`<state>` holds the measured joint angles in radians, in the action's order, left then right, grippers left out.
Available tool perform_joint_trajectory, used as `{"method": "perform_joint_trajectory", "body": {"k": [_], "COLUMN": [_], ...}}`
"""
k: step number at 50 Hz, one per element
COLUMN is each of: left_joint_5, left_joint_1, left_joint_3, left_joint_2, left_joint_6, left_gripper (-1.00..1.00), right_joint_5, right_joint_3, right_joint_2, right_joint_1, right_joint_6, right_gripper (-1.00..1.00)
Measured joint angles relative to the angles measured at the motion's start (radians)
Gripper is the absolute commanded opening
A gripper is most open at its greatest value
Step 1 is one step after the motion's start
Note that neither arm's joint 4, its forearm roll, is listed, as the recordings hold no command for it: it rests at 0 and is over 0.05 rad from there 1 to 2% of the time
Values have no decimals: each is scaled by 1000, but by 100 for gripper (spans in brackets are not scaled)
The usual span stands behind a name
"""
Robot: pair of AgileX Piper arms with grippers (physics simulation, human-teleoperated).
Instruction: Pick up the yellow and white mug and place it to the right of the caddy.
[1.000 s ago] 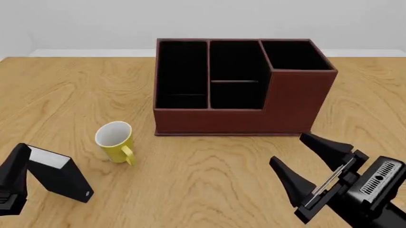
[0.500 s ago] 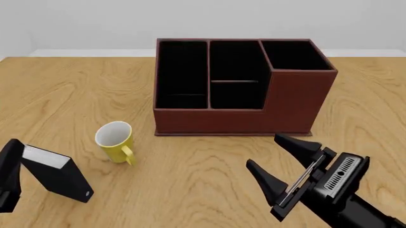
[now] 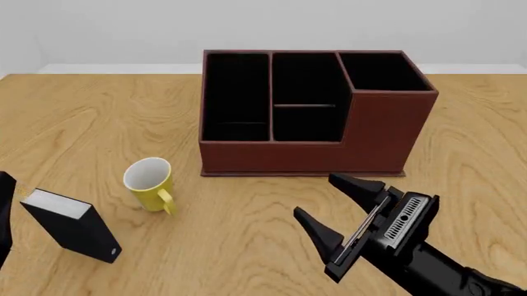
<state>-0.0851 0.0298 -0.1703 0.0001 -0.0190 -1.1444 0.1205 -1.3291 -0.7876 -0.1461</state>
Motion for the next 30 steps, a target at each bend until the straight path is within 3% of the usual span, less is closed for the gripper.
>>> {"method": "perform_joint_trajectory", "body": {"k": [30], "left_joint_5": [-36], "left_joint_1": [27], "left_joint_3": [-57], "left_joint_2": [0], "left_joint_6": [17], "left_gripper": [100], "right_joint_5": [-51], "right_joint_3": [100], "right_joint_2": [-172], "right_joint_1": [-56], "right_joint_6": [3], "right_gripper": [100]}}
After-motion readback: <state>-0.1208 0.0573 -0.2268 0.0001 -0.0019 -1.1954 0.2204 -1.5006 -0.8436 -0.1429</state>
